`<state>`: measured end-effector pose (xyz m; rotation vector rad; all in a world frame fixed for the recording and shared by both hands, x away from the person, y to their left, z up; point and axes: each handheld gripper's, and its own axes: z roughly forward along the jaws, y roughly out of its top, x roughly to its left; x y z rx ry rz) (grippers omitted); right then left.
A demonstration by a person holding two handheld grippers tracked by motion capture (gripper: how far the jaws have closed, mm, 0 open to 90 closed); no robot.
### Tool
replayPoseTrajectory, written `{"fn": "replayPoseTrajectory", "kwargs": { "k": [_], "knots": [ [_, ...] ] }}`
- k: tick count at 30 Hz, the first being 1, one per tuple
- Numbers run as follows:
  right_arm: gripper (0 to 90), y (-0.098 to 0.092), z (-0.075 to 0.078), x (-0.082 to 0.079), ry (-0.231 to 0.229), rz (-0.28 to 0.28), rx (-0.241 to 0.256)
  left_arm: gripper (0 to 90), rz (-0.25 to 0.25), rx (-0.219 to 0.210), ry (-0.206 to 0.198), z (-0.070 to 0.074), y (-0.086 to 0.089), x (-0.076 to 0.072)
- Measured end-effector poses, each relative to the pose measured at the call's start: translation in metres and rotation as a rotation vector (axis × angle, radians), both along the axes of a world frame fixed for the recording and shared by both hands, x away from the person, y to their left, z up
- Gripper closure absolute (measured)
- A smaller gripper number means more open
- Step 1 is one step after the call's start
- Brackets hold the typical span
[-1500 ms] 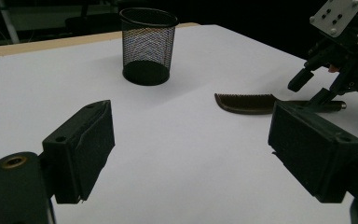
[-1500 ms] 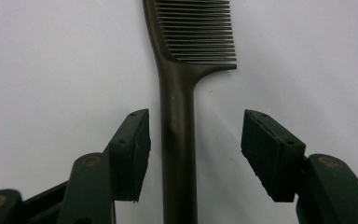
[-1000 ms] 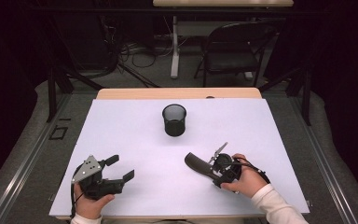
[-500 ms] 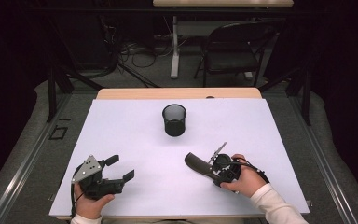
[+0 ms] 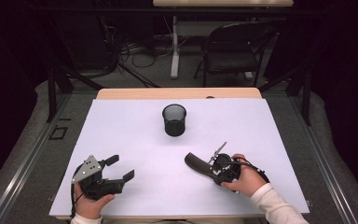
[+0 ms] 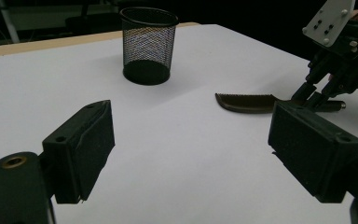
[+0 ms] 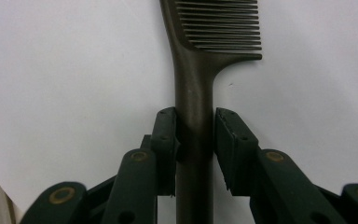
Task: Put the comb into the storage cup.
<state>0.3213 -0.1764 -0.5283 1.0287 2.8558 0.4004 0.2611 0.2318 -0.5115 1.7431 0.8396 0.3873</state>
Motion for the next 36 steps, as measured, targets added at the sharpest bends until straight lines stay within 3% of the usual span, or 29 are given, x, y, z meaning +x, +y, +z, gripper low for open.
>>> {"fn": "replayPoseTrajectory", "kwargs": {
  "k": [25, 36],
  "knots": [
    [72.9, -0.0003, 0.0017, 0.0002, 0.017, 0.001, -0.013, 14.5, -0.002, -0.002, 0.001, -0.0005, 0.0, 0.0005],
    [73.0, -0.0019, 0.0031, -0.001, -0.001, -0.003, 0.012, 14.5, -0.003, -0.001, -0.001, -0.0007, -0.0001, 0.0008]
  ]
}}
